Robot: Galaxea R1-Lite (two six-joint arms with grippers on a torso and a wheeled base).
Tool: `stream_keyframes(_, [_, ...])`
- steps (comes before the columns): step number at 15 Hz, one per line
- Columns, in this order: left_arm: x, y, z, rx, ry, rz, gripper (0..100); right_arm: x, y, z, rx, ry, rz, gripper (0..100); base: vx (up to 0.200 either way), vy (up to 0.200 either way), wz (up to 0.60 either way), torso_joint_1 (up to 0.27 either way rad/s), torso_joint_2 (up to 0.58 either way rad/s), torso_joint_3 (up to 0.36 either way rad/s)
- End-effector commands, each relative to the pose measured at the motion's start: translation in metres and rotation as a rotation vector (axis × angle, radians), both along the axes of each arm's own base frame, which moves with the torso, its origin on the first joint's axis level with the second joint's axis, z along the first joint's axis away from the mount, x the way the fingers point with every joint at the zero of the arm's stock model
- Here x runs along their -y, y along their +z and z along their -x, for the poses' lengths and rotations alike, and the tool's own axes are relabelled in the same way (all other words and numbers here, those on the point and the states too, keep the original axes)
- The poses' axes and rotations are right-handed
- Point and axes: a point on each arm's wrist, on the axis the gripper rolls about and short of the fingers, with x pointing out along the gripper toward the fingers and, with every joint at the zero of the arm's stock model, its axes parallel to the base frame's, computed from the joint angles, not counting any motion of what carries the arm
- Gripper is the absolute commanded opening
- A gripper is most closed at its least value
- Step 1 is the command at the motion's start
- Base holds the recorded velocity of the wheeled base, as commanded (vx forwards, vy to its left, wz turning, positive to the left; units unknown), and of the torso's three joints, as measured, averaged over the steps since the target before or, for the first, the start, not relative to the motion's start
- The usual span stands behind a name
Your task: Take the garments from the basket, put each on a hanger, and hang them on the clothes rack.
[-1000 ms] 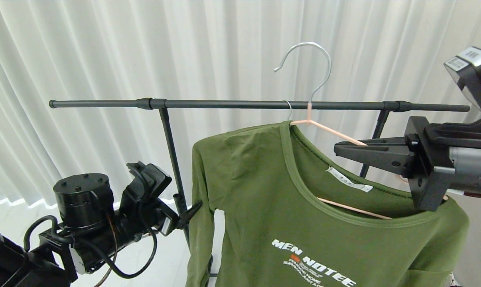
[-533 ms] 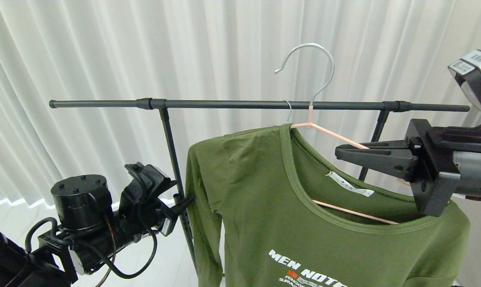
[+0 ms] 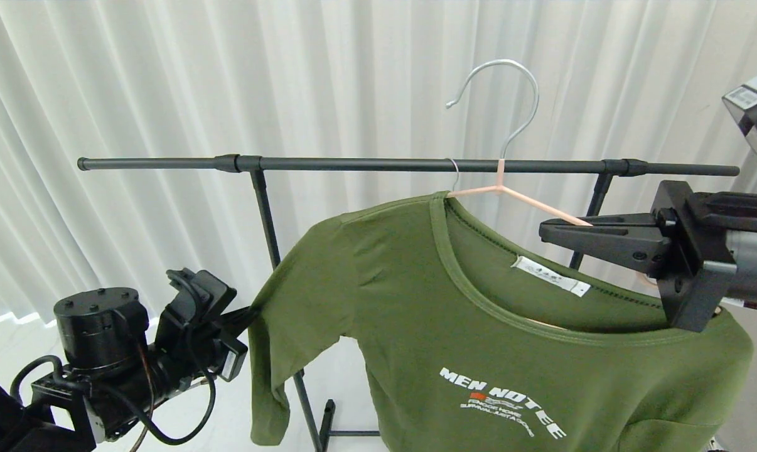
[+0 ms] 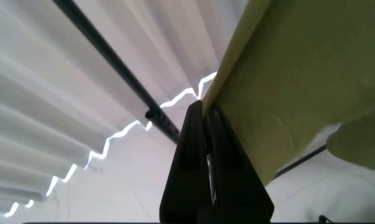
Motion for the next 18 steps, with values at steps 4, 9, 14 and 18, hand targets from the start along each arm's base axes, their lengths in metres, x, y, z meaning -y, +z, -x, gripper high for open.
stream_keyframes(4, [-0.008, -0.004, 0.004, -0.023, 0.033, -0.002, 0, 0.003, 0.003, 0.001, 0.012, -0.007, -0.008, 0, 0.000, 0.000, 0.00, 0.000, 0.00, 0.000])
stream_keyframes(9, [-0.003, 0.000, 0.009, 0.038, 0.009, 0.007, 100, 0.003, 0.002, 0.000, 0.006, -0.012, -0.005, 0, 0.000, 0.000, 0.00, 0.000, 0.00, 0.000])
stream_keyframes(14, [0.007, 0.011, 0.010, 0.129, -0.016, 0.087, 100, 0.021, -0.017, -0.014, -0.056, -0.187, 0.035, 0, 0.000, 0.000, 0.00, 0.000, 0.00, 0.000])
stream_keyframes(18, [0.030, 0.021, 0.016, 0.130, 0.026, 0.308, 100, 0.041, -0.050, 0.001, -0.168, -0.312, 0.073, 0, 0.000, 0.000, 0.00, 0.000, 0.00, 0.000])
